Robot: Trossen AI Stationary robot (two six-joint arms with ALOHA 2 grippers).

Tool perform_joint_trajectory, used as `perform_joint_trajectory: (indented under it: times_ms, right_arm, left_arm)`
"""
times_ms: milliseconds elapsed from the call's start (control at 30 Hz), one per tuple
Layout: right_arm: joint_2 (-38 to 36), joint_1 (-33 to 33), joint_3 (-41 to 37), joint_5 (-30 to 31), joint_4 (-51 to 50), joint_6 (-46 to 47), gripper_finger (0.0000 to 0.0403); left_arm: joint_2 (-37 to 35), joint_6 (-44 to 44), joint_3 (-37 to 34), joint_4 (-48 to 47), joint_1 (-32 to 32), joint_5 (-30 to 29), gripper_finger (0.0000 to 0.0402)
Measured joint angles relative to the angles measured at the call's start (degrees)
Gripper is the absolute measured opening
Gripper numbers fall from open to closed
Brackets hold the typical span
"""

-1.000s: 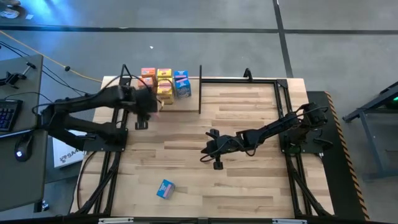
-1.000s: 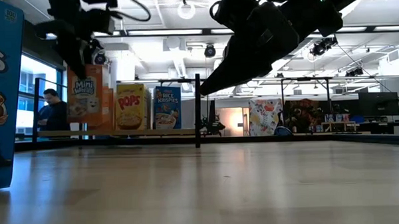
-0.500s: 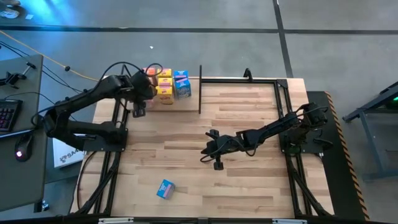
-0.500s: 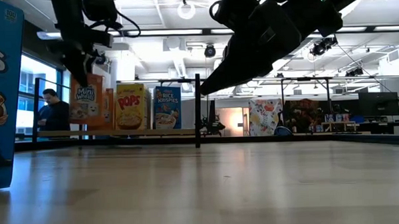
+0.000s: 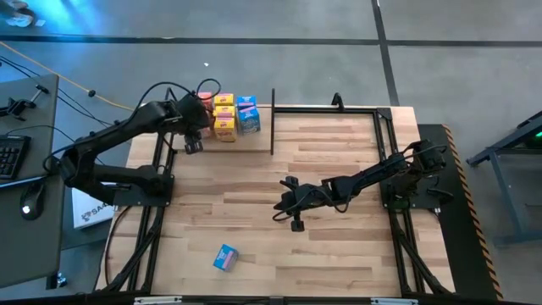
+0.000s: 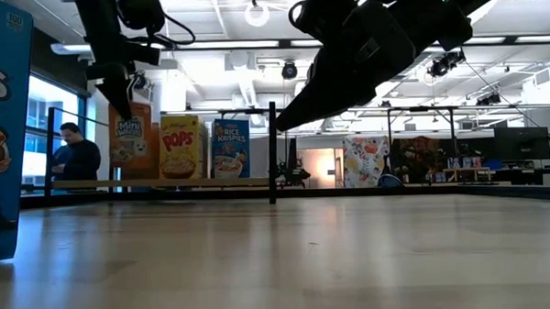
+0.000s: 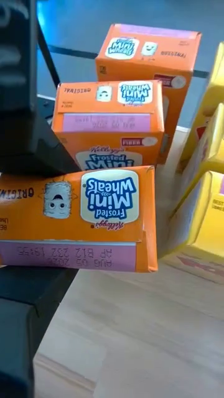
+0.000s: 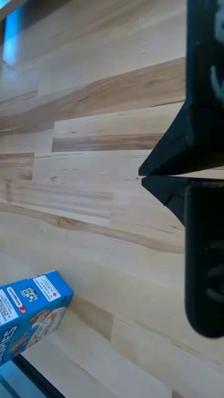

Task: Stack cereal on shelf
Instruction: Put the orange cereal box on the shelf aligned with the other orange cereal box

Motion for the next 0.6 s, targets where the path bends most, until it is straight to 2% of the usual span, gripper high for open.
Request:
perform_joint_trajectory:
  times_ms: [167,400,600]
  right_arm:
    - [0.0,0.0,0.0,0.01,-0.01,0.0,0.0]
    - [0.0,0.0,0.0,0.01,0.0,0.01,0.0]
    - [0.0,0.0,0.0,-0.1,-0.01,0.0,0.0]
  left_arm:
    - [1.55,-1.1,0.0,-0.03,1.8,0.06,0.0164]
    - [4.14,-1.11,0.0,-0.08,2.67,3.96,0.0165]
    - [4.04,-0.73,0.0,-0.22,2.35,4.4,0.021]
